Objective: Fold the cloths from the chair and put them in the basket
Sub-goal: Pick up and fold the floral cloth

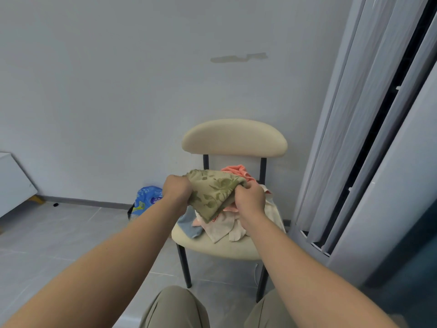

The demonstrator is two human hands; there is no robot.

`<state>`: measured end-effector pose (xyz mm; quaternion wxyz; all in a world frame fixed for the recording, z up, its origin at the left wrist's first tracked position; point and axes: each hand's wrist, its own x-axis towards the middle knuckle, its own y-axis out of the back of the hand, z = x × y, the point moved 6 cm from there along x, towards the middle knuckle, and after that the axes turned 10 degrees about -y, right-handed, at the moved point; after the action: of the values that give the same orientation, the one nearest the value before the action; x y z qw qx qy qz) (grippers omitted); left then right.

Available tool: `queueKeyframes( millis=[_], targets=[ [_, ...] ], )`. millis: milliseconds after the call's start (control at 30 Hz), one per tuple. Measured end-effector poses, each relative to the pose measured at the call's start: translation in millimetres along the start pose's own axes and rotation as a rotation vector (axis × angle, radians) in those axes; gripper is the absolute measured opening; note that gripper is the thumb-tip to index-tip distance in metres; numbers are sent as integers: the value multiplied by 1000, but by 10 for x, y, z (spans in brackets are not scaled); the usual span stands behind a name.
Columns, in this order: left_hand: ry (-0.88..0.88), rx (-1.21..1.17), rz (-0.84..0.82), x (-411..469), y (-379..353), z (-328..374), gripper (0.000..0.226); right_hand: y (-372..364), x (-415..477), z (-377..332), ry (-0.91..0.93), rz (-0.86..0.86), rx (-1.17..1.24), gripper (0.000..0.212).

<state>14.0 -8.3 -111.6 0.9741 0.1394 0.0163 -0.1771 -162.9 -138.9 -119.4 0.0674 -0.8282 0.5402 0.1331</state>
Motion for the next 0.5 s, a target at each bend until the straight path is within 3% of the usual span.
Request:
queueKeyframes(
  millis=[100,200,333,500],
  targets=[
    [252,-428,-92,-107,-107,-215,22,82,-19,-175,120,34,34,19],
    [359,-719,-148,-209,-174,-280,28,76,-11,-328,230,-21,-30,21],
    [365,-840,-197,-240,-184,-292,34,19,48,-375,243,-130,-149,19],
    [310,-832,-225,-219,-148,-250,36,169,39,-429,409,-62,-355,33]
  ],
)
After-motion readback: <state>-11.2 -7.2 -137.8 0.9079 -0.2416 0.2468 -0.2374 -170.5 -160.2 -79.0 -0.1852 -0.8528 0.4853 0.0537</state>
